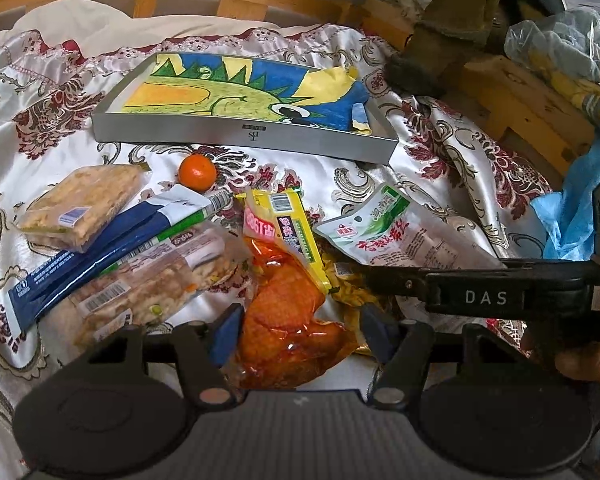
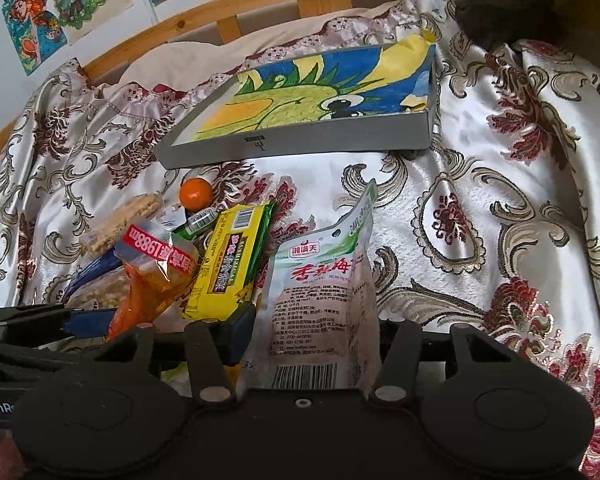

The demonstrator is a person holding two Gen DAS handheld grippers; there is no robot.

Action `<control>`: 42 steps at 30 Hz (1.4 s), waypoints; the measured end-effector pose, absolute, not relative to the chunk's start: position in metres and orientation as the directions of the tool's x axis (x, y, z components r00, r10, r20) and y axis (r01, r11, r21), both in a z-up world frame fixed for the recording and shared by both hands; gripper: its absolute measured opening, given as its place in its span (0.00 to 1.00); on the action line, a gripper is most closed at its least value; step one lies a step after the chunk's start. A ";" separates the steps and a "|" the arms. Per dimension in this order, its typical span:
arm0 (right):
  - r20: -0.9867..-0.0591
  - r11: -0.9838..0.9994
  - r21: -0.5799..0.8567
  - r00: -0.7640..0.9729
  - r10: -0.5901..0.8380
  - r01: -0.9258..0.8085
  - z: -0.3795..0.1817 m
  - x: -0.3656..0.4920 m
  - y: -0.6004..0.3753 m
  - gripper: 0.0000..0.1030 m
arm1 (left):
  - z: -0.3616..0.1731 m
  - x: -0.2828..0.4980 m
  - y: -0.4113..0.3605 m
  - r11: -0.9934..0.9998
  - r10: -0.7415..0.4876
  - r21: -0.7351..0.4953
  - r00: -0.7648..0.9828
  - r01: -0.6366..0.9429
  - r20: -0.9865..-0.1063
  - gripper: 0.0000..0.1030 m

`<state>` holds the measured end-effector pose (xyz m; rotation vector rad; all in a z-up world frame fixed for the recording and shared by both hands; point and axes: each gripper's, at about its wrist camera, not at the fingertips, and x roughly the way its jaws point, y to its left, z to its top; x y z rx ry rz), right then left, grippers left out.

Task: Organize snacks
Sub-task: 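Lift both held bags and carry them toward the grey dragon tray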

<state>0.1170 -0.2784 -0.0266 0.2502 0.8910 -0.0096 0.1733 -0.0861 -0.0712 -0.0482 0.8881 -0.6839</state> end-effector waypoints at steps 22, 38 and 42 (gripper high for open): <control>-0.735 0.966 0.237 0.669 0.107 0.106 -0.012 0.093 -0.277 0.52 | -0.051 0.136 -0.074 0.773 -0.610 -0.382 0.427 0.507 -0.667 0.64; -0.788 0.973 0.205 0.608 0.101 0.105 -0.037 0.100 -0.273 0.51 | -0.053 0.119 -0.072 0.796 -0.588 -0.372 0.466 0.478 -0.661 0.64; -0.755 0.987 0.137 0.653 0.049 0.084 -0.025 0.092 -0.267 0.49 | -0.051 0.118 -0.071 0.799 -0.587 -0.370 0.480 0.474 -0.652 0.64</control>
